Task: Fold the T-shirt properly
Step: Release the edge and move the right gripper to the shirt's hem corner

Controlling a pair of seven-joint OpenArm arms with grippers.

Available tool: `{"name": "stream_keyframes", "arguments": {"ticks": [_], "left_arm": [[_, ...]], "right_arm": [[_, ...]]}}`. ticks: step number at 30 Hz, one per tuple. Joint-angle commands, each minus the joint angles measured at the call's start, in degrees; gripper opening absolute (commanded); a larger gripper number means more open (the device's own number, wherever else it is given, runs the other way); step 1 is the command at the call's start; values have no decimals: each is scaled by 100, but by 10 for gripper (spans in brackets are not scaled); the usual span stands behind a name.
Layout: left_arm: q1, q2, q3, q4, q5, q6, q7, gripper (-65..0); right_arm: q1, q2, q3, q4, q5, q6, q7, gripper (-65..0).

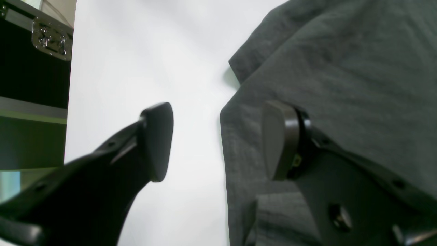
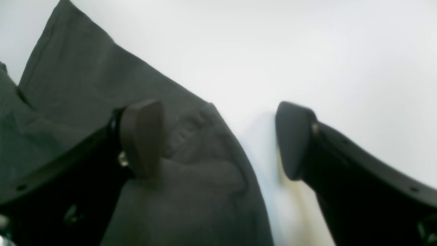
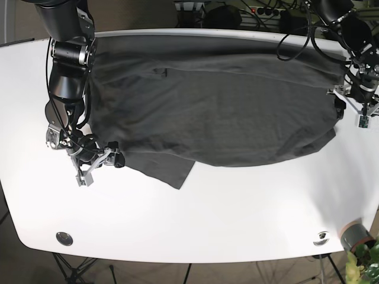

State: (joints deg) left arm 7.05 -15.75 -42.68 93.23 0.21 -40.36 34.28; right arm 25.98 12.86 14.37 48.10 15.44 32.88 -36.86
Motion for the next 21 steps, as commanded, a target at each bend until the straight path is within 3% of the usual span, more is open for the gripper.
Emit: {"name": "stream_keyframes", "arguments": {"ticks": [1,7,9,13,16,21], "left_arm": [[-252,-135,-18,-70,-69,36,-127,-271],[-744,-197,17,-193,203,36,-145,-271],[-876,-197,17,-211,247,36,-145,-271],[-1316,-214,17,-484,256,36,-145,-268],[-1606,-232,70,-958,265,322,-136,-257],[-1993,-487,553,-1943,283,911,-118,-165]], "right_arm": [[-26,-113,-9,197,60,39,-37,-170],[-299,-183,-255,470,60,30,-46,-200],[-352,-218,-246,505,60,30,-46,-249],[-360,-245,-228,522,60,-260,-19,-417],[-343,-262,-246,531,95,-357,-19,-514],[-255,-262,-246,531,69,-357,-37,-629]]}}
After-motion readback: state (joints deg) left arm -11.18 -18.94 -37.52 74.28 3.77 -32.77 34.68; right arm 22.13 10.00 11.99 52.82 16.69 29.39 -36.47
